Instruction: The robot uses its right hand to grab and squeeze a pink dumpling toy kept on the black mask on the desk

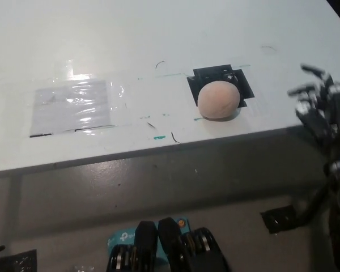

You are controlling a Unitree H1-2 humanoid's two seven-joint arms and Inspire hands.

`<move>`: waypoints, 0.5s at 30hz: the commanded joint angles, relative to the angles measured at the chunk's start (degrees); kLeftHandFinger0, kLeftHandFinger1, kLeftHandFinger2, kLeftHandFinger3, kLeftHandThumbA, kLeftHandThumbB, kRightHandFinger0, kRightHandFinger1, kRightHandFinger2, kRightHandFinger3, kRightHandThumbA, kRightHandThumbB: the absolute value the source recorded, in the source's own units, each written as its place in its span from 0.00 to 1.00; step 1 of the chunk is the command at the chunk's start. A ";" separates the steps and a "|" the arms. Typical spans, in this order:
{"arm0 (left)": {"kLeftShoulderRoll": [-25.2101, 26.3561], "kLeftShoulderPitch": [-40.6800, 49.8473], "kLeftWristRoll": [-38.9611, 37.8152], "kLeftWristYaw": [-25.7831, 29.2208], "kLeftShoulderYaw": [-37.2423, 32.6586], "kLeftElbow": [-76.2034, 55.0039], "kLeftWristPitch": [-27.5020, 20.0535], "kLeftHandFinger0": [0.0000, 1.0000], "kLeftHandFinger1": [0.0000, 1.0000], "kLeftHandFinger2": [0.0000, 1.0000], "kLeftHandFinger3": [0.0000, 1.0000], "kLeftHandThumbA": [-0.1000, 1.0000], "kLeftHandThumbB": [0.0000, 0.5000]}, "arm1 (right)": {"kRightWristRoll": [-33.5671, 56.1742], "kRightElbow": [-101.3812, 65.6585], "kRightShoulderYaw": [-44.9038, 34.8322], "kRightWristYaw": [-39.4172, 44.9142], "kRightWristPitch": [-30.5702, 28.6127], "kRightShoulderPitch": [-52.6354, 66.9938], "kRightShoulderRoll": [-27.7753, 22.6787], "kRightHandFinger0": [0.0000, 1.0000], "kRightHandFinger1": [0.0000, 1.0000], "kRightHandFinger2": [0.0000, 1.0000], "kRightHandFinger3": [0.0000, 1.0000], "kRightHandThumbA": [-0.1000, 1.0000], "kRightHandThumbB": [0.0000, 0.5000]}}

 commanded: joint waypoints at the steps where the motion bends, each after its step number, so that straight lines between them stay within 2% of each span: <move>1: 1.10 -0.71 -1.12 -1.21 0.56 -0.89 0.11 0.71 0.73 0.82 0.88 1.00 0.16 | -3.98 -0.28 2.67 -0.13 -0.40 -6.96 -0.26 0.19 0.20 0.45 0.81 0.16 0.55; 2: 1.12 -0.72 -1.07 -1.28 0.52 -0.88 -0.02 0.70 0.73 0.82 0.88 1.00 0.18 | -4.29 0.55 3.50 0.22 -0.43 -8.21 -0.30 0.17 0.18 0.43 0.80 0.20 0.57; 4: 1.13 -0.68 -0.59 -1.04 0.27 -1.48 0.15 0.68 0.72 0.81 0.89 1.00 0.17 | -5.24 1.67 4.59 0.04 -0.86 -9.35 -0.51 0.13 0.17 0.44 0.80 0.18 0.57; 5: 0.95 -0.78 -0.59 -0.62 0.43 -1.80 0.94 0.67 0.71 0.81 0.89 1.00 0.16 | -6.35 3.74 6.48 0.89 -1.42 -11.04 -0.60 0.19 0.25 0.48 0.80 0.16 0.55; 7: 0.92 -0.88 -0.66 -0.69 0.45 -1.65 0.99 0.67 0.71 0.80 0.89 1.00 0.16 | -6.69 4.84 7.92 1.58 -0.85 -12.04 -0.75 0.22 0.28 0.49 0.80 0.16 0.55; 8: 0.82 -0.98 -0.76 -0.63 0.55 -1.52 1.06 0.69 0.71 0.79 0.85 1.00 0.16 | -8.40 7.55 10.35 2.94 -0.73 -13.56 -1.35 0.59 0.75 0.84 0.95 0.22 0.59; 9: 0.66 -1.02 -0.92 -0.53 0.73 -1.58 1.18 0.68 0.71 0.78 0.84 1.00 0.16 | -9.14 9.34 11.88 3.85 -0.34 -14.64 -1.64 0.68 0.88 0.93 0.97 0.23 0.61; 10: 0.61 -1.36 -0.92 -0.60 0.63 -1.45 1.14 0.68 0.71 0.79 0.84 1.00 0.15 | -10.23 10.51 13.14 4.33 0.13 -15.64 -2.20 0.81 1.00 1.00 1.00 0.30 0.66; 11: 0.65 -1.45 -0.90 -0.57 0.55 -1.87 1.68 0.68 0.72 0.80 0.86 1.00 0.12 | -13.01 11.42 16.26 6.82 4.73 -17.24 -3.48 1.00 1.00 1.00 1.00 0.47 0.71; 12: 0.63 -1.49 -0.90 -0.40 0.51 -2.01 2.07 0.68 0.72 0.81 0.86 1.00 0.13 | -14.77 13.33 18.72 8.66 8.60 -18.97 -3.71 1.00 1.00 1.00 1.00 0.58 0.86; 13: 0.62 -1.49 -0.90 -0.37 0.52 -2.04 2.11 0.68 0.72 0.81 0.87 1.00 0.13 | -14.81 13.59 19.27 8.74 9.16 -19.26 -3.88 1.00 1.00 1.00 1.00 0.58 0.88; 15: 0.57 -1.55 -1.03 -0.57 0.72 -1.90 1.95 0.69 0.73 0.82 0.88 1.00 0.13 | -16.94 16.09 21.87 8.51 10.32 -20.88 -3.96 1.00 1.00 1.00 1.00 0.65 0.99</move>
